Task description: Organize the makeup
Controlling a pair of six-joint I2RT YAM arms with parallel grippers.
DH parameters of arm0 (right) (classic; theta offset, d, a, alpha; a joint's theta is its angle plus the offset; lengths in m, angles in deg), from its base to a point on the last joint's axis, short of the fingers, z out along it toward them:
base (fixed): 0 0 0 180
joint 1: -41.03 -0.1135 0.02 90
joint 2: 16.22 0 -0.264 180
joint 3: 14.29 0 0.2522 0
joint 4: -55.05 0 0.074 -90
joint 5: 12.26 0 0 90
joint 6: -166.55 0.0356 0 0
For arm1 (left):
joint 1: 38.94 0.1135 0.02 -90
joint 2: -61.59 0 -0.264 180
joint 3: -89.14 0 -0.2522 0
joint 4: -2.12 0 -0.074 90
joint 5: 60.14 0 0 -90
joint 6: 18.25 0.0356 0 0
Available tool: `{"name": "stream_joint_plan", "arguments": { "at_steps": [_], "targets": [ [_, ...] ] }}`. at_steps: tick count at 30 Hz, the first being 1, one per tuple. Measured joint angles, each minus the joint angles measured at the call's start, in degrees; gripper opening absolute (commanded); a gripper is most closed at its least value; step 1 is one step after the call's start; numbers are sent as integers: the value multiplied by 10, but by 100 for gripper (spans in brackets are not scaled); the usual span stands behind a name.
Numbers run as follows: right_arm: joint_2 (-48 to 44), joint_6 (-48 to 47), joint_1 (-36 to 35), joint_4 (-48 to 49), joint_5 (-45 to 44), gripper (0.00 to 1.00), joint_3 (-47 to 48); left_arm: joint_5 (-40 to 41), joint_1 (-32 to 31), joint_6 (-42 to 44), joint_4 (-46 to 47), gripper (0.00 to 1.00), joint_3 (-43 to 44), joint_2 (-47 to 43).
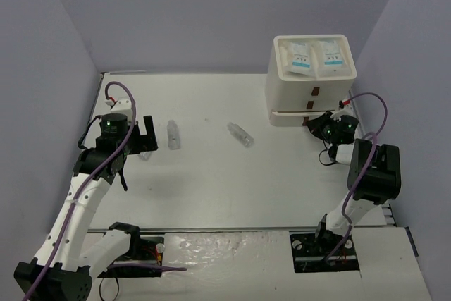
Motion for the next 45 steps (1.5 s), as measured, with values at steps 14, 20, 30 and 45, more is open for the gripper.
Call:
{"name": "stream_joint_plan", "arguments": {
  "at_steps": [14, 20, 30, 45],
  "targets": [
    [-180, -13, 2, -120, -27, 0, -68, -6, 0, 0, 3, 97, -1, -1],
    [-239, -11, 2, -177, -33, 0, -92, -10, 0, 0, 3, 97, -1, -2],
    [-279, -75, -12, -293, -82, 45, -64, -12, 0, -2, 3, 97, -2, -2],
    [-180, -131, -63, -308, -187, 59, 78, -13, 1, -4, 5, 97, -2, 6]
  ]
}}
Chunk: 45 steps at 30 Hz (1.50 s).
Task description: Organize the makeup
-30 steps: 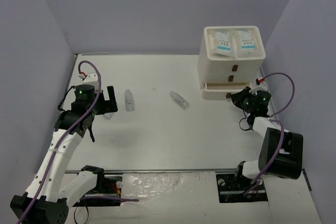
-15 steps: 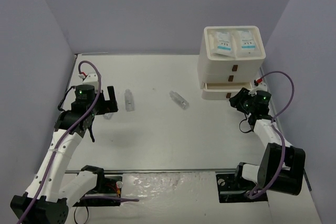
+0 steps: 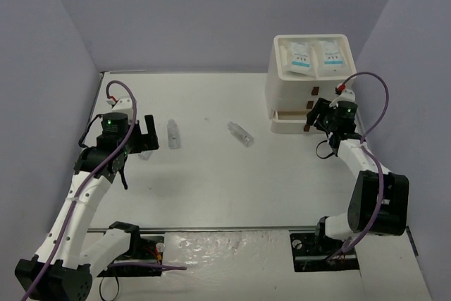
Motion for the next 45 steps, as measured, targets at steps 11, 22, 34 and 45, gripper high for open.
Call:
{"name": "stream_joint_plan", "arguments": {
  "at_steps": [11, 22, 34, 45],
  "targets": [
    [40, 81, 0, 11, -65, 57, -2, 0, 0, 0, 0, 97, 0, 1],
    [66, -17, 0, -9, -24, 54, -5, 0, 0, 0, 0, 97, 0, 1],
    [112, -91, -12, -27, 13, 54, 13, 0, 0, 0, 1, 97, 0, 2],
    [140, -121, -32, -31, 14, 46, 45, 0, 0, 0, 0, 97, 0, 5]
  ]
}}
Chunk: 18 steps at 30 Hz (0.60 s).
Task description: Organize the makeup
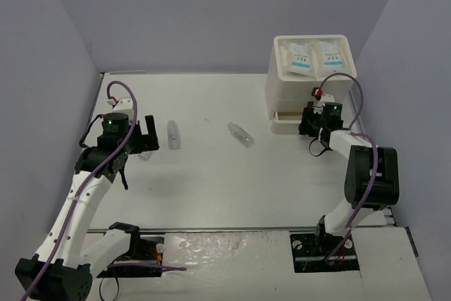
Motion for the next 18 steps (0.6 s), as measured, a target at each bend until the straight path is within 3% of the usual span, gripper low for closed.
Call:
{"name": "stream_joint_plan", "arguments": {
  "at_steps": [4, 13, 18],
  "targets": [
    [9, -3, -2, 0, -2, 38, 2, 0, 0, 0, 0, 97, 0, 0],
    [10, -4, -2, 1, -18, 3, 2, 0, 0, 0, 0, 97, 0, 1],
    [9, -4, -2, 5, -25, 0, 2, 0, 0, 0, 0, 97, 0, 1]
  ]
}}
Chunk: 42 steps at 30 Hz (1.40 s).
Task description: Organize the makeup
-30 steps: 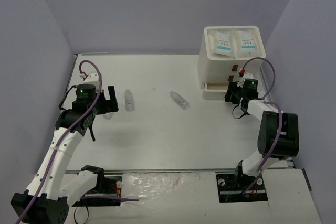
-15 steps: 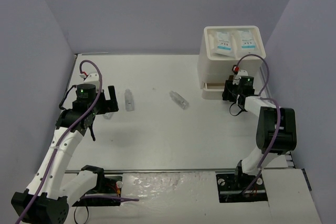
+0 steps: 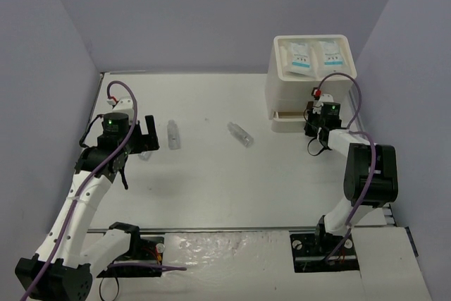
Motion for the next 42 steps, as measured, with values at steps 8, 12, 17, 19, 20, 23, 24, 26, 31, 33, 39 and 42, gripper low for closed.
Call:
{"name": "stream_joint_plan", "arguments": {
  "at_steps": [8, 12, 17, 19, 20, 23, 24, 26, 31, 33, 39, 42],
  "targets": [
    [-18, 5, 0, 2, -8, 0, -19, 0, 0, 0, 0, 97, 0, 0],
    [-51, 18, 0, -3, -9, 0, -50, 0, 0, 0, 0, 97, 0, 0],
    [-97, 39, 0, -24, -16, 0, -85, 0, 0, 0, 0, 97, 0, 0],
    [-116, 49, 0, -39, -19, 0, -95, 0, 0, 0, 0, 97, 0, -1],
    [-126, 53, 0, -42, -20, 0, -101, 0, 1, 0, 0, 97, 0, -2],
    [-161, 67, 0, -56, -22, 15, -116, -1, 2, 0, 1, 97, 0, -2],
    [-171, 69, 0, -63, -23, 23, -116, -1, 2, 0, 1, 97, 0, -2],
    [-184, 73, 0, -75, -25, 39, -115, -1, 2, 0, 1, 97, 0, -3],
    [-207, 76, -3, -97, -26, 68, -108, -2, 3, 0, 1, 97, 0, -3],
    [-220, 72, -11, -110, -26, 72, -102, -2, 3, 0, 1, 97, 0, -3],
    [-236, 33, -90, -151, -10, 80, -26, -2, 3, 0, 1, 97, 0, -3],
    [-224, -1, -178, -152, -2, 86, 40, -2, 3, 0, 1, 97, 0, -3]
  ]
}}
